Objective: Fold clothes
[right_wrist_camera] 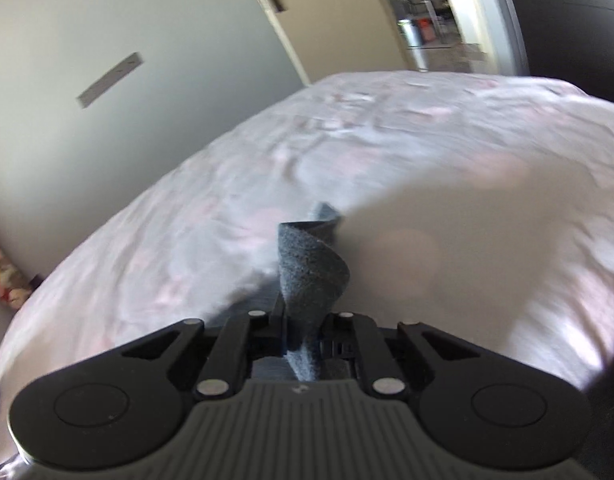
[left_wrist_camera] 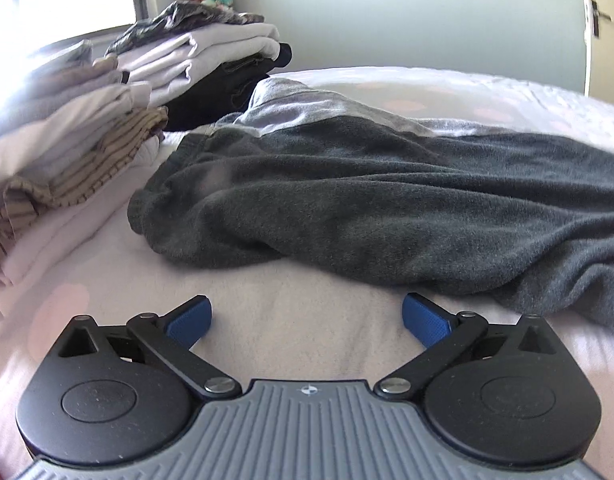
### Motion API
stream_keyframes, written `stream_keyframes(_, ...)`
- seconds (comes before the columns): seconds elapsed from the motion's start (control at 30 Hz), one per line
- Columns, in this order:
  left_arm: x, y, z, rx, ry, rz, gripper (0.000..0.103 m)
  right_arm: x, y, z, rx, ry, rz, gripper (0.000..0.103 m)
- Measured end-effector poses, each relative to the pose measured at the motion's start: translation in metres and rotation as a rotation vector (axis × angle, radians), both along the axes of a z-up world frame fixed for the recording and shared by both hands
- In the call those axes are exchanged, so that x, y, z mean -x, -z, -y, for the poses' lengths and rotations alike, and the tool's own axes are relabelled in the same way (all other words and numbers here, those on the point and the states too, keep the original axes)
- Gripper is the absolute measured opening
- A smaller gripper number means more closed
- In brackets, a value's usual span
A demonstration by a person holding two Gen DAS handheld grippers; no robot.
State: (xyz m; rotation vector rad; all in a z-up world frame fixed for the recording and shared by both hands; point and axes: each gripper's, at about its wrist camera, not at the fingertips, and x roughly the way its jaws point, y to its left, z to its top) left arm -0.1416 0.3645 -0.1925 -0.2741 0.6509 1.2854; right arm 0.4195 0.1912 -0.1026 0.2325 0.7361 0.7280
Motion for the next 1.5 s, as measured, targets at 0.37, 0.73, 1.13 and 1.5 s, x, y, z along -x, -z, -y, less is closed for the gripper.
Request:
stream_keyframes(0.37,-0.011,0.005,0.016,-0.119,0.052,-0.119,0.103,0.130,-0.079,-0.090,-0.090,-0.342,0.043,0.013)
stream_keyframes(0.73,0.015,0.003,0.001,0.007,0.033,0.080,0.103,0.273,-0.047,-0.168,0.029,-0.688,0.072,0.013)
stream_keyframes(1.13,0.014,0.004,0.001,0.006,0.033,0.076,0.103,0.324,0.033,-0.188,0.293,-0.818,0.082,0.026)
stream_keyframes(1.5,0.015,0.004,0.001,0.009,0.033,0.080,0.103,0.333,0.035,-0.194,0.322,-0.835,0.111,0.033)
